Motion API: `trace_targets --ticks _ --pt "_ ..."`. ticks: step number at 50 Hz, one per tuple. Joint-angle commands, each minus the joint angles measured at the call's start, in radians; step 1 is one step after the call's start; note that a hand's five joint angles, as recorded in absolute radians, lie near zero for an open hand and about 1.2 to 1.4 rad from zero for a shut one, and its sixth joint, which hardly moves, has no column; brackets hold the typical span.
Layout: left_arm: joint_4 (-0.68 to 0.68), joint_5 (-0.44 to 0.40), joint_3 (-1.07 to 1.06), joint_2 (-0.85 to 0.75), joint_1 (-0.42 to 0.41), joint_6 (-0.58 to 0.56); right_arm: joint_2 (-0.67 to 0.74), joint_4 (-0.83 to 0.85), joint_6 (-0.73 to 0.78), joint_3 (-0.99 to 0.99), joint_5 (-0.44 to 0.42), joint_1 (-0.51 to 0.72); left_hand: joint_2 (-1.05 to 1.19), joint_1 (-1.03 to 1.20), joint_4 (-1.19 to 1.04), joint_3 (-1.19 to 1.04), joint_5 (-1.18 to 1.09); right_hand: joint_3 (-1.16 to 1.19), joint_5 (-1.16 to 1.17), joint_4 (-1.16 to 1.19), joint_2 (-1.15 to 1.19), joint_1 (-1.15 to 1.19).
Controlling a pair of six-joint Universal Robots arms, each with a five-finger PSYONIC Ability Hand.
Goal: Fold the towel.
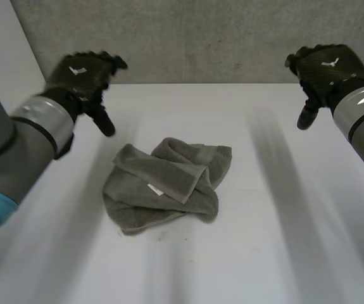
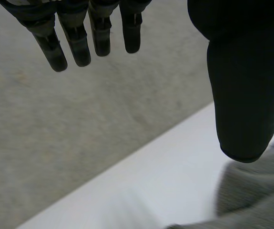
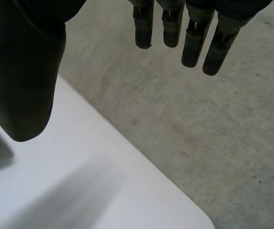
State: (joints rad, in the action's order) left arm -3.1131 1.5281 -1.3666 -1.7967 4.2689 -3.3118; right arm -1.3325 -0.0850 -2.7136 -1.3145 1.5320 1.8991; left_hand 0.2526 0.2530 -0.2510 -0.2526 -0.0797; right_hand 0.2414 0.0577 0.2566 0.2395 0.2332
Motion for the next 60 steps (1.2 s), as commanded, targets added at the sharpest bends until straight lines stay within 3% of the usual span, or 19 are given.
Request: trace_targets --ticks 1,17,22,24,28,33,35,38,43,49,54,60 --pt "-0.018 -0.028 -0.040 -0.111 -0.087 0.000 0.029 -0.038 0.098 0.004 -0.009 0.000 0.184 0.183 -0.185 -0.184 -0.182 -0.067 -0.058 -0.082 -0.065 -0.059" --pt "-0.315 -0.031 -0.040 -0.388 -0.193 -0.003 0.082 -0.038 0.098 -0.012 -0.019 0.002 0.249 0.248 -0.250 -0.249 -0.247 -0.067 -0.058 -0.082 -0.065 -0.059" --pt "-0.328 -0.029 -0.011 -0.451 -0.204 -0.025 0.128 -0.036 0.097 -0.016 -0.018 0.006 0.545 0.545 -0.547 -0.545 -0.544 -0.067 -0.058 -0.082 -0.065 -0.059" --pt "-0.325 -0.029 -0.009 -0.467 -0.204 -0.066 0.166 -0.033 0.091 -0.011 -0.018 0.012 0.890 0.889 -0.891 -0.890 -0.888 -0.067 -0.058 -0.082 -0.065 -0.059" --pt "-0.323 -0.026 -0.023 -0.460 -0.204 -0.115 0.210 -0.019 0.058 0.004 -0.023 0.015 1.144 1.143 -1.145 -1.144 -1.142 -0.067 -0.058 -0.082 -0.065 -0.059" --pt "-0.325 -0.025 -0.088 -0.365 -0.198 -0.157 0.277 -0.009 -0.032 0.040 -0.112 0.018 1.144 1.143 -1.145 -1.144 -1.142 -0.067 -0.058 -0.082 -0.065 -0.059" --pt "-0.340 -0.026 -0.146 -0.270 -0.189 -0.161 0.326 -0.009 -0.101 0.066 -0.218 0.018 1.144 1.143 -1.145 -1.144 -1.142 -0.067 -0.058 -0.082 -0.065 -0.059" --pt "-0.346 -0.026 -0.169 -0.224 -0.185 -0.161 0.346 -0.009 -0.136 0.083 -0.259 0.018 1.144 1.143 -1.145 -1.144 -1.142 -0.067 -0.058 -0.082 -0.065 -0.059" --pt "-0.348 -0.032 -0.276 -0.072 -0.120 -0.161 0.410 -0.009 -0.270 0.148 -0.364 0.020 1.144 1.143 -1.145 -1.144 -1.142 -0.067 -0.058 -0.082 -0.065 -0.059" --pt "-0.348 -0.063 -0.373 0.033 -0.055 -0.170 0.461 -0.015 -0.311 0.196 -0.383 0.058 1.144 1.143 -1.145 -1.144 -1.142 -0.067 -0.058 -0.082 -0.065 -0.059" --pt "-0.351 -0.106 -0.471 0.172 0.077 -0.187 0.513 -0.050 -0.313 0.222 -0.389 0.123 1.144 1.143 -1.145 -1.144 -1.142 -0.067 -0.058 -0.082 -0.065 -0.059" --pt "-0.351 -0.123 -0.509 0.257 0.170 -0.189 0.536 -0.052 -0.316 0.222 -0.385 0.192 1.144 1.143 -1.145 -1.144 -1.142 -0.067 -0.058 -0.082 -0.065 -0.059"
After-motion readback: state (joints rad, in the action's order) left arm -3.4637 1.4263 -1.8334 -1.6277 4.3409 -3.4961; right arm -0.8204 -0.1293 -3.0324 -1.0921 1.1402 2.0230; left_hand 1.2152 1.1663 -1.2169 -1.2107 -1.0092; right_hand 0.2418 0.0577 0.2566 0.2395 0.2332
